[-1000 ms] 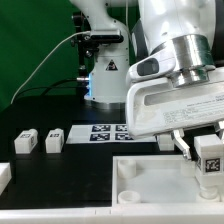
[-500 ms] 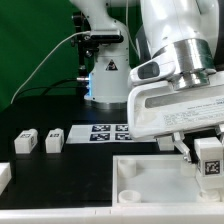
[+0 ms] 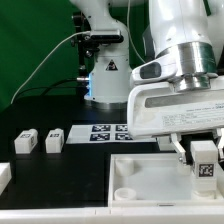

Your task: Assemble one leg

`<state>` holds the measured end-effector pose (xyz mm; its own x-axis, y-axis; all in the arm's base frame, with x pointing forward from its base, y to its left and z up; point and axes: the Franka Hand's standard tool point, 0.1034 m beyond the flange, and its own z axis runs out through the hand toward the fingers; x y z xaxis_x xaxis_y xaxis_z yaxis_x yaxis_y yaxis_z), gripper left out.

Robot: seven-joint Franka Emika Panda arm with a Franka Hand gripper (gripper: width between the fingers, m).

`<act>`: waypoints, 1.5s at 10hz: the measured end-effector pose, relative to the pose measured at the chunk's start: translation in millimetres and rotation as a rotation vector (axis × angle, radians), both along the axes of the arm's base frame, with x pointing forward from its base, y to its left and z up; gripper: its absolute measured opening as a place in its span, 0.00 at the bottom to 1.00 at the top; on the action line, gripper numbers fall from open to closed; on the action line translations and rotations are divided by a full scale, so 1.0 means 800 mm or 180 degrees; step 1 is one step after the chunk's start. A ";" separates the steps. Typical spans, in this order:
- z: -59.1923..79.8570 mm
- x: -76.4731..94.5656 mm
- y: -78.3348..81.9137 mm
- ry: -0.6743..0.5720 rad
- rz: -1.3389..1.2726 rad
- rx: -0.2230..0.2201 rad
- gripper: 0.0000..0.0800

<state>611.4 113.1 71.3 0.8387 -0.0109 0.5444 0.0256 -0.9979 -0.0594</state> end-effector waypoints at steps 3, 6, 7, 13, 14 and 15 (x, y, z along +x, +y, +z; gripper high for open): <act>-0.001 0.004 0.008 -0.0136 -0.0021 -0.0011 0.36; -0.001 0.006 0.007 -0.0085 -0.0031 -0.0001 0.37; -0.005 0.004 0.008 -0.0035 -0.0026 0.0002 0.37; -0.006 0.003 0.007 -0.0029 -0.0026 0.0002 0.81; -0.006 0.003 0.007 -0.0029 -0.0026 0.0002 0.81; -0.006 0.003 0.007 -0.0028 -0.0026 0.0001 0.81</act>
Offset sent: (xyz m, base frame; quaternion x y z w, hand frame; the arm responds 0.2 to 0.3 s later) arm 0.0083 0.0139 -0.0186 -0.0183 0.0328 0.0139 0.9992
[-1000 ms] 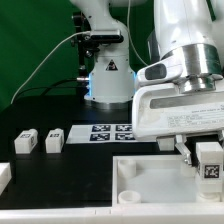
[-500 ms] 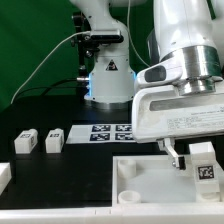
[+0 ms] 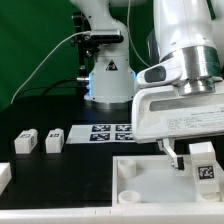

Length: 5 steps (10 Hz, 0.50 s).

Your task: Assemble one leg

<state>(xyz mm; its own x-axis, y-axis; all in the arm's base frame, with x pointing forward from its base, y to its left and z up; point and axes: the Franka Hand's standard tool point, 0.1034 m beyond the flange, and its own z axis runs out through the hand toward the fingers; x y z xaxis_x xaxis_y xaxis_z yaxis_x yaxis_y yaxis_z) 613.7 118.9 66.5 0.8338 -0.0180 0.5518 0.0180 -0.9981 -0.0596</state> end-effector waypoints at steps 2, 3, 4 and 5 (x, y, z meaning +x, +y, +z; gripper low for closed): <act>0.002 0.000 0.000 0.0036 0.0001 0.0008 0.81; 0.026 0.001 -0.002 0.0113 0.0005 0.0042 0.81; 0.043 0.001 -0.004 0.0179 0.0010 0.0069 0.81; 0.054 0.000 -0.002 0.0402 0.0030 0.0124 0.81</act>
Offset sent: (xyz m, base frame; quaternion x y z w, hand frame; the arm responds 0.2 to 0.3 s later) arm -0.0087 -0.0147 0.0519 -0.0050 -0.0633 0.0017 0.9980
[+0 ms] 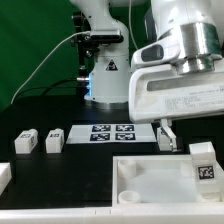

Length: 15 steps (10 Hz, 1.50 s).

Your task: Assemble one leg

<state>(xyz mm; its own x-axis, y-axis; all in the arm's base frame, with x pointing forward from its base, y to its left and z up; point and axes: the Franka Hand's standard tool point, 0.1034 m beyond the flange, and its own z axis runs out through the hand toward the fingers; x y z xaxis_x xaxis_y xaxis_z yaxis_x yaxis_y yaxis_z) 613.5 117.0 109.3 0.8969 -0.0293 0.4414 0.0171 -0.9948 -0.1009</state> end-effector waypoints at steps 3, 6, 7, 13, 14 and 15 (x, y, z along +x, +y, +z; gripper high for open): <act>0.000 0.007 -0.008 0.0519 0.0003 0.0079 0.81; -0.008 0.020 -0.017 0.1492 -0.0043 0.0191 0.81; -0.015 0.013 -0.016 0.1894 -0.0065 0.0196 0.81; -0.032 0.022 0.010 0.1813 -0.0248 0.0217 0.78; -0.032 0.022 0.010 0.1821 -0.0322 0.0230 0.78; -0.032 0.022 0.010 0.1822 -0.0331 0.0232 0.55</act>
Offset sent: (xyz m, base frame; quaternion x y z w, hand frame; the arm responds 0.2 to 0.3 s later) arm 0.0233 -0.0155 -0.0056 -0.0167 -0.2682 0.0176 0.9631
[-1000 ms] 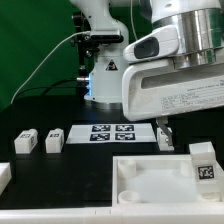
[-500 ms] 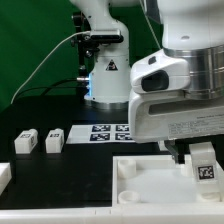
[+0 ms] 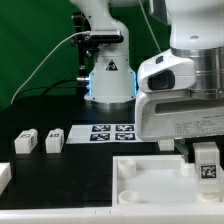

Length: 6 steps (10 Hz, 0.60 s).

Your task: Assemble one leg

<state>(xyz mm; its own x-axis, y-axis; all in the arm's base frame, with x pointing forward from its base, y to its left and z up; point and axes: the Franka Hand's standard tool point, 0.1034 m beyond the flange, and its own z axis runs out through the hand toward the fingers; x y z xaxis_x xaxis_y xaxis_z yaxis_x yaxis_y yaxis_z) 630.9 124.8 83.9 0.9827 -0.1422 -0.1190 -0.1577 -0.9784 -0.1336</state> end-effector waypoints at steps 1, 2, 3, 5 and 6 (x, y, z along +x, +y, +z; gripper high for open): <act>0.000 0.000 0.000 0.0039 -0.0258 -0.0021 0.55; 0.000 0.000 -0.002 0.0103 -0.0685 -0.0070 0.39; 0.000 0.000 -0.002 0.0145 -0.0960 -0.0097 0.38; -0.004 0.001 -0.005 0.0207 -0.1637 -0.0137 0.38; -0.007 0.003 -0.012 0.0171 -0.1994 -0.0140 0.37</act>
Offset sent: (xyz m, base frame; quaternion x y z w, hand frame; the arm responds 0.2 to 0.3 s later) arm 0.0000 0.0000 0.0000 0.0000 0.0000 0.1790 0.9838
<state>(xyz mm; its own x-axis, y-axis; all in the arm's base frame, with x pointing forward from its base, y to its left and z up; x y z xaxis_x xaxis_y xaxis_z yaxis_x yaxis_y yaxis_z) 633.2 115.4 78.0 0.7041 -0.6947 -0.1469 -0.7081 -0.7025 -0.0713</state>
